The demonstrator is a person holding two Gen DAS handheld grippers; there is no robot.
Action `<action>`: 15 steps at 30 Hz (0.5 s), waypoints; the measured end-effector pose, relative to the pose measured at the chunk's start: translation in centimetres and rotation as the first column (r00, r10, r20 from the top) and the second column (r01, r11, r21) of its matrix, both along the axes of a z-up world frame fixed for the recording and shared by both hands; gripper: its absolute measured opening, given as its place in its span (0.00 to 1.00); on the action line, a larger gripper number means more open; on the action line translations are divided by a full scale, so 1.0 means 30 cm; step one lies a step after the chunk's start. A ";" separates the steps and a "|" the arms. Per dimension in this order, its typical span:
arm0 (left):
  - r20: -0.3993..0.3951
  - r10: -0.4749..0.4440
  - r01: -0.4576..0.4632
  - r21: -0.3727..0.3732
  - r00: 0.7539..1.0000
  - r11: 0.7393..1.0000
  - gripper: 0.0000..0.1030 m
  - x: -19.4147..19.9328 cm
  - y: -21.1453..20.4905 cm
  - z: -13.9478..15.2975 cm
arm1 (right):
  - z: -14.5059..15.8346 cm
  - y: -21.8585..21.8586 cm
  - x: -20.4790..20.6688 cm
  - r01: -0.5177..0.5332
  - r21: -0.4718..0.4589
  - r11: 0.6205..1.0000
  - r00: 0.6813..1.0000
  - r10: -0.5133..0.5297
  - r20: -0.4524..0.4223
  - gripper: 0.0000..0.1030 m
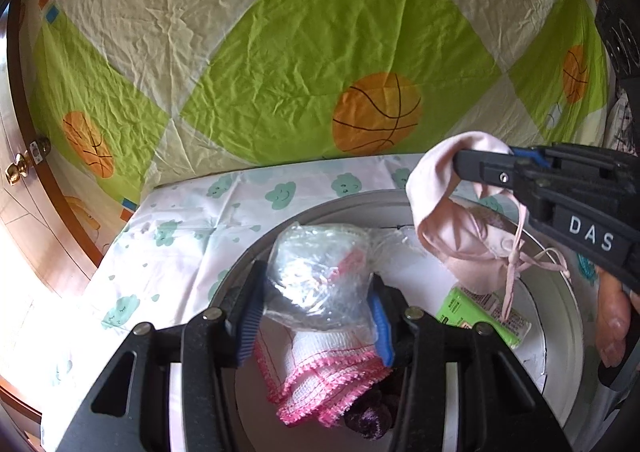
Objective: Organize soft objects
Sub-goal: 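Open the left gripper over the tin while the right releases the pink cloth, then grasp the white sponge with the left gripper while the right grasps the gauze roll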
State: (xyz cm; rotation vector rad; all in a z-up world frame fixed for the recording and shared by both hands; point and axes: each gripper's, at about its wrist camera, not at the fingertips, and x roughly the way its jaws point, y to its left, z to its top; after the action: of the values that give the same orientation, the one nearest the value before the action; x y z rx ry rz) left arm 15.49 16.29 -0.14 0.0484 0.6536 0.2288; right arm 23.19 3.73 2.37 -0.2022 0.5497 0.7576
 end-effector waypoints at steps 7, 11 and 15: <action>0.010 0.003 -0.003 0.037 1.000 0.999 0.78 -0.019 -0.019 0.011 | 0.026 -0.039 -0.043 -0.004 0.026 1.000 0.999 0.003 0.048 0.76; 0.035 0.016 -0.017 0.039 0.999 0.999 0.85 -0.057 -0.036 0.008 | 0.026 -0.108 -0.092 -0.001 0.008 1.000 0.998 0.001 0.068 0.76; 0.106 0.006 -0.009 0.027 0.994 1.000 0.94 -0.131 -0.092 0.025 | -0.012 -0.232 -0.165 0.012 -0.015 1.000 0.997 -0.011 0.079 0.76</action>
State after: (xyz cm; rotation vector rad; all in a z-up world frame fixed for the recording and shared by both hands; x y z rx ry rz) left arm 11.57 13.52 0.61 0.0596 0.5448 0.2465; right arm 18.24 -3.23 2.02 -0.2419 0.4813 0.7310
